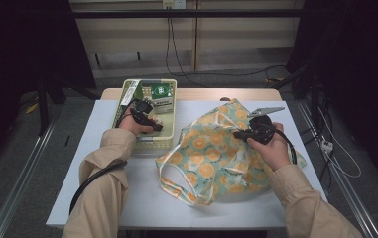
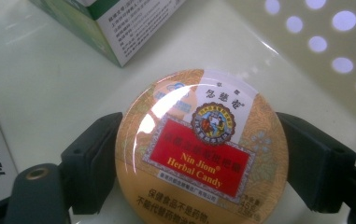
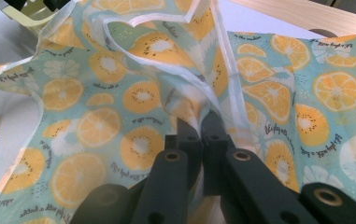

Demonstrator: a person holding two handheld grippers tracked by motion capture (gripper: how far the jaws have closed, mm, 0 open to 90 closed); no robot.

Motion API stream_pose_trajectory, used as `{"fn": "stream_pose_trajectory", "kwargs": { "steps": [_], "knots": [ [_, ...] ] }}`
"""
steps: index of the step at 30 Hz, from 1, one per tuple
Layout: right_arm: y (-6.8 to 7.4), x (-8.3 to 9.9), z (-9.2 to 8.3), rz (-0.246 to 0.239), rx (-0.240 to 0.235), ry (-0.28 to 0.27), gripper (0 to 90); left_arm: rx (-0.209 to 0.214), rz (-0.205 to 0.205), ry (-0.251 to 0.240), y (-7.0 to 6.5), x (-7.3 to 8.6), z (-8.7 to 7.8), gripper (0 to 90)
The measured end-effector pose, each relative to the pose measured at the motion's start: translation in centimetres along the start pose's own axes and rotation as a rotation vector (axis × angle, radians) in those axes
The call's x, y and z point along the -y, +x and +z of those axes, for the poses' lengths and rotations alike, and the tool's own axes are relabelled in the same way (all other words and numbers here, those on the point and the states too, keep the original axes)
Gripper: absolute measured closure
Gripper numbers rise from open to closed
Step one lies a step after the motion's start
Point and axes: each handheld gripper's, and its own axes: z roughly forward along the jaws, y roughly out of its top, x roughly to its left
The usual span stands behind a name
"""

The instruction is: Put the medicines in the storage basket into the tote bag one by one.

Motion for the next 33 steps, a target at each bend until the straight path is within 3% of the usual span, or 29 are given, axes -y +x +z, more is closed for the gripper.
{"fn": "stream_pose_trajectory", "kwargs": {
  "steps": [2,4,7,8,14,23,26,29,33],
  "knots": [
    [0.0,0.0,-0.1,0.003,-0.001,-0.002,89.4,-0.025,-0.008,-0.004,-0.1,0.0,-0.1,20.4],
    [0.0,0.1,-0.1,0.002,0.0,-0.005,89.4,-0.018,-0.015,-0.011,0.1,-0.2,-0.4,20.5],
    [0.0,0.2,-0.2,0.004,-0.002,-0.007,89.3,-0.014,-0.044,-0.061,0.1,-0.5,-1.2,20.7],
    [0.0,0.2,-0.2,0.005,-0.004,-0.009,89.4,-0.037,-0.055,-0.076,-0.1,-0.7,-1.4,20.7],
    [0.0,0.2,0.1,0.006,-0.005,-0.007,89.4,-0.029,-0.045,-0.102,-0.9,-2.5,-3.9,20.7],
    [-0.1,0.2,0.4,0.015,-0.012,-0.01,89.4,0.062,-0.016,-0.145,-2.8,-3.4,-7.8,20.7],
    [0.0,0.1,0.5,0.017,-0.013,-0.016,89.4,0.091,0.021,-0.16,-4.3,-3.6,-8.9,20.7],
    [0.1,0.1,0.6,0.016,-0.015,-0.015,89.5,0.151,0.04,-0.193,-6.2,-3.6,-9.8,20.7],
    [0.2,-0.3,0.7,0.014,-0.008,-0.013,89.4,0.204,0.113,-0.22,-9.0,-3.8,-10.7,20.7]
  ]
}}
